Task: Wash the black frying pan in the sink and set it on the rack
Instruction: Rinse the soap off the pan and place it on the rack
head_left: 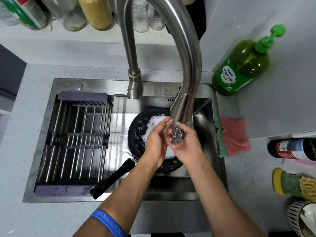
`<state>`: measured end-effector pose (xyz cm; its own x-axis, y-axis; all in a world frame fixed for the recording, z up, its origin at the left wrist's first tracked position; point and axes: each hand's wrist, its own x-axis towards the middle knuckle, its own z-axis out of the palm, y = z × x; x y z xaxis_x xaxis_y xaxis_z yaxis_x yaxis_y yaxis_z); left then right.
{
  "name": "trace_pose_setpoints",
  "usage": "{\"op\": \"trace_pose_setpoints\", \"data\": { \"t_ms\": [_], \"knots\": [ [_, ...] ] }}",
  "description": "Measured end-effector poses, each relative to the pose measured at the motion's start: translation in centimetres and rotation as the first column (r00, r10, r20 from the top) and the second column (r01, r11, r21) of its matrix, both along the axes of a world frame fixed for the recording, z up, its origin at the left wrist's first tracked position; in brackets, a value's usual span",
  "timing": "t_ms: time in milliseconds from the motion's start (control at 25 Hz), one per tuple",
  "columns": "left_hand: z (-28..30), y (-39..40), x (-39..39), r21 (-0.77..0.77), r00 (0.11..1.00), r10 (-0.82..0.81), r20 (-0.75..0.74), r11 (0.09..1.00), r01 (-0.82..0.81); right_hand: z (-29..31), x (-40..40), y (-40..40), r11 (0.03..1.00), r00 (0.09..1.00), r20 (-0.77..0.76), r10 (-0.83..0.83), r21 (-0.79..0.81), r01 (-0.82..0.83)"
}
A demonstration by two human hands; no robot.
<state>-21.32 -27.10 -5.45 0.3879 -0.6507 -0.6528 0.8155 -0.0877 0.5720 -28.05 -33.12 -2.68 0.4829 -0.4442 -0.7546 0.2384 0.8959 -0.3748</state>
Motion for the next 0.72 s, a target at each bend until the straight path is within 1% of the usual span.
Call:
{"op": "trace_pose_setpoints", "data": {
  "t_ms": [40,80,160,200,280,360,440,480,560,640,720],
  "knots": [
    [0.0,0.1,-0.1,-0.027,0.995,0.031,-0.096,0.999,-0.034,-0.2,-0.1,-0.2,0.999,0.999,0.037,-0.038,0.017,0.037],
    [0.2,0.2,-0.1,-0.031,0.991,0.026,-0.134,0.999,-0.031,-0.6,0.0,-0.2,0.999,0.996,0.078,-0.047,0.014,0.046],
    [0.5,0.3,0.1,-0.032,0.989,-0.013,-0.146,0.999,0.008,-1.4,-0.5,-0.2,0.996,0.999,0.045,-0.006,-0.086,0.01],
    [0.6,0.4,0.1,-0.015,0.991,-0.049,-0.124,0.999,0.047,-1.9,-0.8,-0.4,0.991,1.0,0.014,0.005,-0.134,-0.003],
    [0.2,0.4,0.1,0.069,0.992,-0.126,-0.014,0.99,0.126,-2.7,-1.0,-0.7,0.984,0.997,-0.076,0.007,-0.18,-0.021],
    [-0.1,0.1,-0.2,0.189,0.981,-0.179,0.079,0.969,0.161,-3.4,-1.6,-1.4,0.987,0.981,-0.194,0.016,-0.152,-0.046],
    [-0.7,-0.4,-0.6,0.268,0.973,-0.207,0.106,0.948,0.173,-3.6,-2.9,-3.0,0.989,0.939,-0.343,0.035,-0.12,-0.08],
    [-1.2,-0.5,-0.7,0.288,0.97,-0.213,0.113,0.942,0.174,-3.6,-3.8,-4.1,0.99,0.916,-0.4,0.016,-0.119,-0.07],
    [-1.4,-0.9,-0.7,0.294,0.973,-0.202,0.11,0.942,0.162,-3.2,-5.9,-7.0,0.988,0.888,-0.45,-0.092,-0.149,0.026],
    [-1.7,-1.4,-1.0,0.272,0.98,-0.171,0.103,0.952,0.138,-2.0,-7.2,-10.5,0.97,0.865,-0.453,-0.217,-0.202,0.138],
    [-1.1,-2.0,-1.2,0.254,0.982,-0.154,0.111,0.959,0.122,-1.3,-7.4,-14.3,0.945,0.841,-0.448,-0.304,-0.254,0.207]
  ]
}}
